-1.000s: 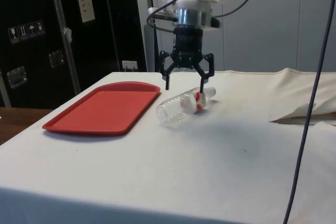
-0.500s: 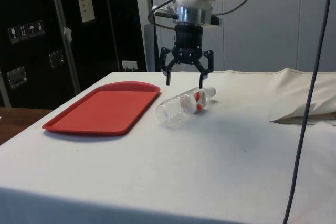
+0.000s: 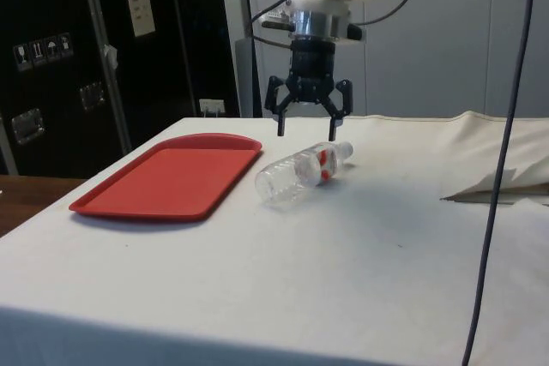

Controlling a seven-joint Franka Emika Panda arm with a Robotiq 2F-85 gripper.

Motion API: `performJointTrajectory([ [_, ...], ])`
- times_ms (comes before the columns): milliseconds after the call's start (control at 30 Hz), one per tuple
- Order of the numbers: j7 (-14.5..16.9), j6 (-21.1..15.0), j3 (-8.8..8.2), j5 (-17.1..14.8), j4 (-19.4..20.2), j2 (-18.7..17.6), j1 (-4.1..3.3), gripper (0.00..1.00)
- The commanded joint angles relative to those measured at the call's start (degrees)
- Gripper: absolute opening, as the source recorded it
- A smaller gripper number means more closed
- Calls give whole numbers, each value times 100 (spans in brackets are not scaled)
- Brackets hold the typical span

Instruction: Place the bottle upright on the tray.

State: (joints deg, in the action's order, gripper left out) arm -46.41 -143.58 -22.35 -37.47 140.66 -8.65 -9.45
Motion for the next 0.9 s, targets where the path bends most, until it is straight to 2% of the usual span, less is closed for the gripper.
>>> performJointTrajectory([
  [0, 69, 40, 17, -138, -34, -17, 29, 100],
  [67, 69, 69, 0, -206, -57, -52, 34, 100],
  [100, 0, 52, -23, -97, -40, -57, 11, 100],
  [133, 69, 74, 0, -241, -63, -63, 40, 100],
  [333, 63, 97, 6, -476, -80, -126, 40, 100],
  [367, 0, 74, -23, -332, -57, -126, 17, 100],
  [400, 57, 103, 6, -561, -74, -143, 40, 100],
  [667, 69, 120, 0, -882, -52, -206, 40, 100],
  [700, 6, 109, -23, -762, -46, -218, 17, 100],
  [733, 69, 115, 0, -917, -46, -212, 40, 100],
  [867, 63, 115, -6, -1020, -34, -252, 40, 100],
])
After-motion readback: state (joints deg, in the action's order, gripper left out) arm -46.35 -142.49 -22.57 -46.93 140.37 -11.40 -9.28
